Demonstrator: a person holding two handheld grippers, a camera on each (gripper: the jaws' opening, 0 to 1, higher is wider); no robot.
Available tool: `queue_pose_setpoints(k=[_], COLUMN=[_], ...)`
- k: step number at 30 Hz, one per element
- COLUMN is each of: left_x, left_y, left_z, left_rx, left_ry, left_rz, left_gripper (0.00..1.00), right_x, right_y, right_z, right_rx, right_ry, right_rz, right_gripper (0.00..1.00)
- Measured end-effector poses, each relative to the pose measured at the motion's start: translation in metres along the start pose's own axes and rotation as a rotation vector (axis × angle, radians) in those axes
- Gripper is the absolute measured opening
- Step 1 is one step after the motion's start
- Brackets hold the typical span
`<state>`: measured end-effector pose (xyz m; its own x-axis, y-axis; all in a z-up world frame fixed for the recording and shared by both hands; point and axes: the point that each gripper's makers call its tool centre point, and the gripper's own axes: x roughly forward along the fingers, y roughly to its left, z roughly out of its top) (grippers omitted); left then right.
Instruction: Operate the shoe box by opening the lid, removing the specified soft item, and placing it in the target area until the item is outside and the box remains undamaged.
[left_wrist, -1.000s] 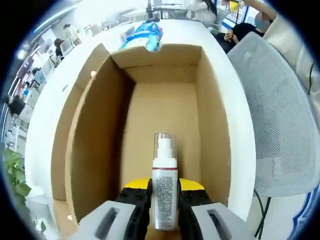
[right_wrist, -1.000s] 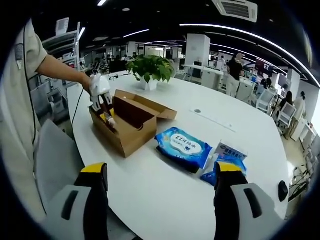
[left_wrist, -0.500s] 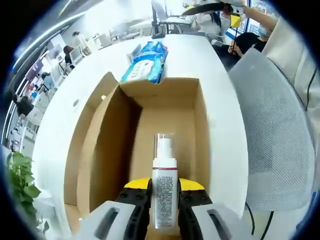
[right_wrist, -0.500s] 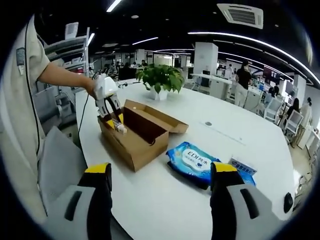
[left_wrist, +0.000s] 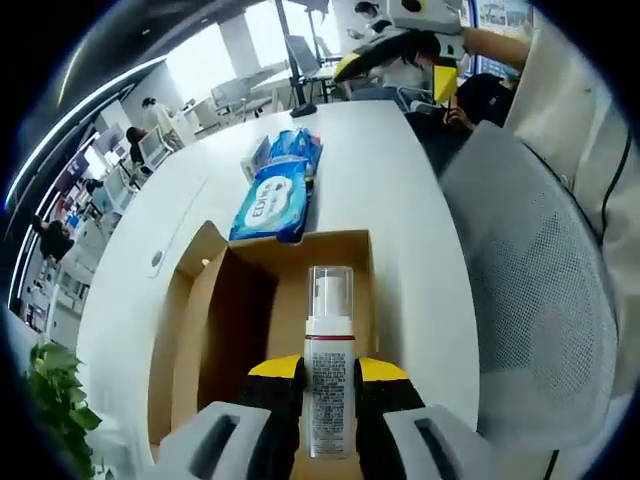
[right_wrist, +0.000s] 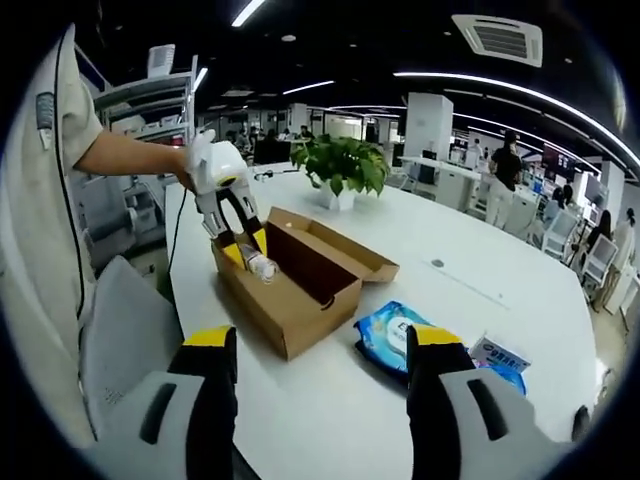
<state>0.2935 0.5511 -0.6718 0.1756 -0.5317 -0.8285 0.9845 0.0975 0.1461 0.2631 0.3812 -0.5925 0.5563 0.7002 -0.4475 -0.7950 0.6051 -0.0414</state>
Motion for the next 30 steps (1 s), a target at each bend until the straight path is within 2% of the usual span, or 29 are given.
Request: queue_pose_setpoints(k=[4, 14, 21, 25, 27, 30], left_x=[-0.001, 0.001, 0.005, 0.004, 0.003, 0.001], left_y=[-0.002, -0.027, -0.046, -0.058, -0.063, -0.069], left_z=[0.018, 0.065, 0.084, 0.097, 0.101, 0.107], left_rx=[0.057, 0.081, 0.089, 0.101, 0.13, 0.131], left_ry=[-0.028, -0.135, -0.192, -0.24, -0.251, -0.274], left_rz=[0.029, -0.016, -0.061, -0.1, -0.115, -0.14], left_gripper=[0.19, 0.19, 0.19, 0.19, 0.19, 0.19], right_x=[0.004, 0.014, 0.017, 0.017, 0.016, 0.013], right_y=[0.008, 0.032, 0.042, 0.054, 0.059, 0.064], right_z=[0.003, 0.009, 0.009, 0.007, 0.007, 0.006], right_rx=[-0.029, -0.081, -0.093, -0.109, -0.138, -0.145], right_ry=[-0.009, -0.021, -0.023, -0.019, -0.018, -0.011], right_rz=[0.023, 0.114, 0.15, 0.205, 0.226, 0.25], right_gripper=[0.61, 0.52, 0.44, 0.35, 0.36, 0.33])
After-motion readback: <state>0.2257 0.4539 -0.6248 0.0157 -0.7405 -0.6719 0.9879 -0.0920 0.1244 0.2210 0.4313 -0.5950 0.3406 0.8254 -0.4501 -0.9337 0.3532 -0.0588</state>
